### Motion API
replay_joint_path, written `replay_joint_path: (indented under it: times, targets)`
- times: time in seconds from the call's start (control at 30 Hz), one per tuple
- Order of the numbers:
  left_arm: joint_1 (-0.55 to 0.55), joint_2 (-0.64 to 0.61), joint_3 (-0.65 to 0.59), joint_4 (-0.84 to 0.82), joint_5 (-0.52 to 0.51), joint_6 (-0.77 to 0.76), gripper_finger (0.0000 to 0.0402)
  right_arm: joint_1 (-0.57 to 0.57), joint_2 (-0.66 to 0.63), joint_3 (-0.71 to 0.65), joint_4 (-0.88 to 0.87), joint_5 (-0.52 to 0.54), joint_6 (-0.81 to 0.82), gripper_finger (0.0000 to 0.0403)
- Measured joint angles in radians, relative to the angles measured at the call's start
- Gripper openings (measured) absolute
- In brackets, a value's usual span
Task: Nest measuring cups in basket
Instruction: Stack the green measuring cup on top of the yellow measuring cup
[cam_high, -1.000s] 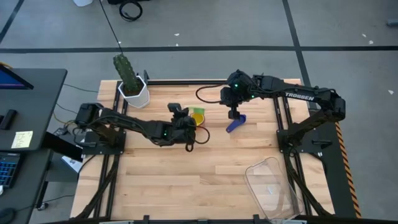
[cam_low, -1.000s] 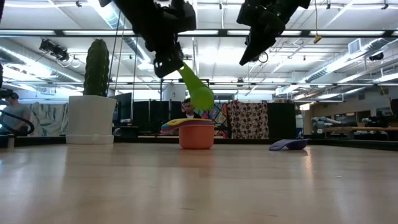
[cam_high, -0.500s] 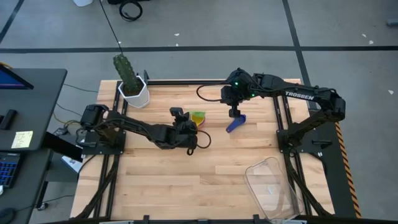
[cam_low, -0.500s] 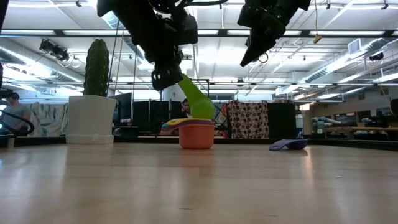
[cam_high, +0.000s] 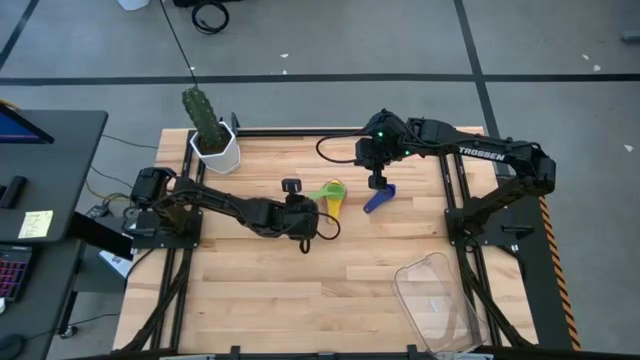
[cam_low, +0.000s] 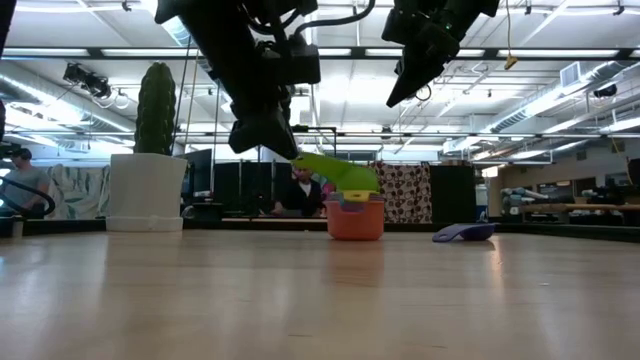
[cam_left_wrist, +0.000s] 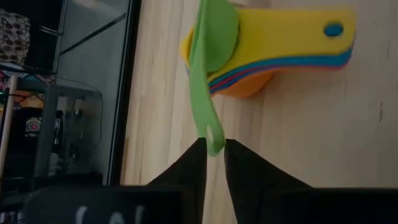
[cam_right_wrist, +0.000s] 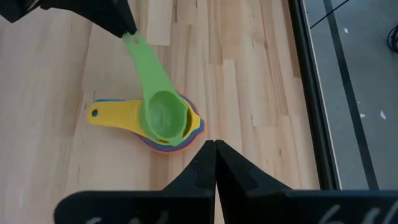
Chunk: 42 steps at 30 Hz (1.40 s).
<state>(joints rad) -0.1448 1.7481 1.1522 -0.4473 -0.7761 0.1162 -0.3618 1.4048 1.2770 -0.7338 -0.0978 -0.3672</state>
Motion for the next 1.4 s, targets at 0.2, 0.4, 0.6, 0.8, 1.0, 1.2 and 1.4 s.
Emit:
replay_joint_path:
  times: [0.2, 0.4, 0.6, 0.8, 1.0, 1.2, 1.4]
  targets:
    - [0.001, 0.0, 0.0, 0.0, -0.002, 0.005, 0.0066, 0.0, 0.0, 0.0, 0.0, 0.0, 0.001, 0.0008]
    - [0.0, 0.0, 0.003, -0.006, -0.013, 0.052, 0.0067, 0.0, 0.0, 0.0, 0.0, 0.0, 0.006, 0.0012]
    - [0.032, -0.02, 0.028, -0.077, -0.015, -0.101, 0.0068, 0.0, 0.001, 0.0, -0.002, -0.109, 0.113, 0.0008]
    - [0.152, -0.027, 0.027, -0.09, 0.215, -0.241, 0.0057, 0.008, 0.001, -0.007, -0.005, -0.145, 0.249, 0.0004]
    - [0.274, -0.019, 0.027, -0.091, 0.362, -0.308, 0.0009, 0.039, 0.002, -0.058, -0.008, -0.164, 0.394, 0.0003]
    - [0.388, -0.019, 0.027, -0.086, 0.503, -0.223, 0.0005, 0.081, 0.002, -0.148, 0.116, -0.162, 0.542, 0.0004]
    - [0.487, -0.015, 0.027, -0.028, 0.652, -0.112, 0.0003, 0.109, 0.002, -0.201, 0.218, -0.15, 0.741, 0.0004]
